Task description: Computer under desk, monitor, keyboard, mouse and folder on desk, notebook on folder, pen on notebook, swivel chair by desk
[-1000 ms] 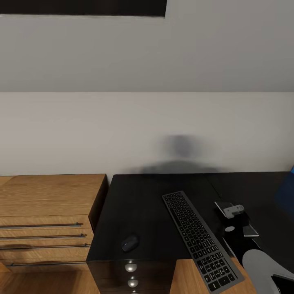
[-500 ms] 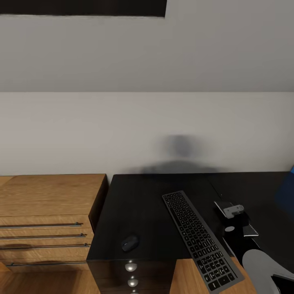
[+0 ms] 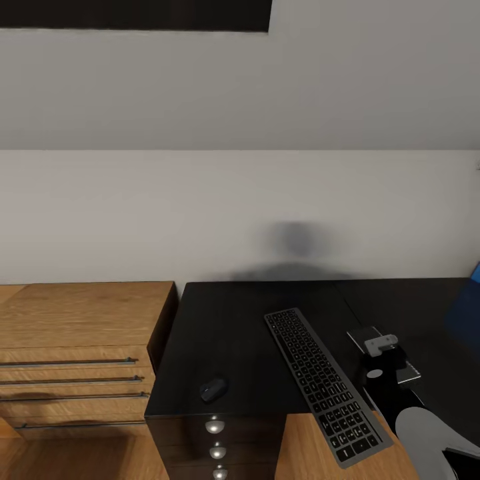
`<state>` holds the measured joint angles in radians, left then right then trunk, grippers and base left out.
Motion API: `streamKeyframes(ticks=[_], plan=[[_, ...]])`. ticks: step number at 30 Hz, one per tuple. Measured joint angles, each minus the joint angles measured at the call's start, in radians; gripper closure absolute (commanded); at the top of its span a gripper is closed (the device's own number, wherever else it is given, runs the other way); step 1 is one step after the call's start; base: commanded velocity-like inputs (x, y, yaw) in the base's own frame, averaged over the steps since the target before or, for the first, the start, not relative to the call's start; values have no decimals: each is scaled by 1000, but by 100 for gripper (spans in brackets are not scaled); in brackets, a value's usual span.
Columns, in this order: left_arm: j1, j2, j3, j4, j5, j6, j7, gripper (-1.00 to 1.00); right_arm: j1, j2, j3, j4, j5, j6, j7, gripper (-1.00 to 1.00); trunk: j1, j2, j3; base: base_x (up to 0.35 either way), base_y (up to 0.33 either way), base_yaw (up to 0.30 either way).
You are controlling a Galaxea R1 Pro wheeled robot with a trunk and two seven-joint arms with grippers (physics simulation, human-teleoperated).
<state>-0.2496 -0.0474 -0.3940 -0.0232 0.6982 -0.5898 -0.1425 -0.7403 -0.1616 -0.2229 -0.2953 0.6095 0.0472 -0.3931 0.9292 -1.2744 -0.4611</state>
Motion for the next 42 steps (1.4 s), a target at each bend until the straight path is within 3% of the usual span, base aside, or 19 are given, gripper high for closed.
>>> streamKeyframes(ticks=[24, 33, 42], plan=[[0, 0, 0, 0, 1, 0, 0, -100, 0, 3, 0, -1, -2, -6, 4, -100, 0, 0, 0, 0, 0, 0], [0, 0, 0, 0, 1, 0, 0, -100, 0, -1, 0, -8, -8, -44, 106, -100, 0, 0, 0, 0, 0, 0], [0, 0, 0, 0, 1, 1, 0, -100, 0, -3, 0, -10, -26, -66, 124, -100, 0, 0, 0, 0, 0, 0]])
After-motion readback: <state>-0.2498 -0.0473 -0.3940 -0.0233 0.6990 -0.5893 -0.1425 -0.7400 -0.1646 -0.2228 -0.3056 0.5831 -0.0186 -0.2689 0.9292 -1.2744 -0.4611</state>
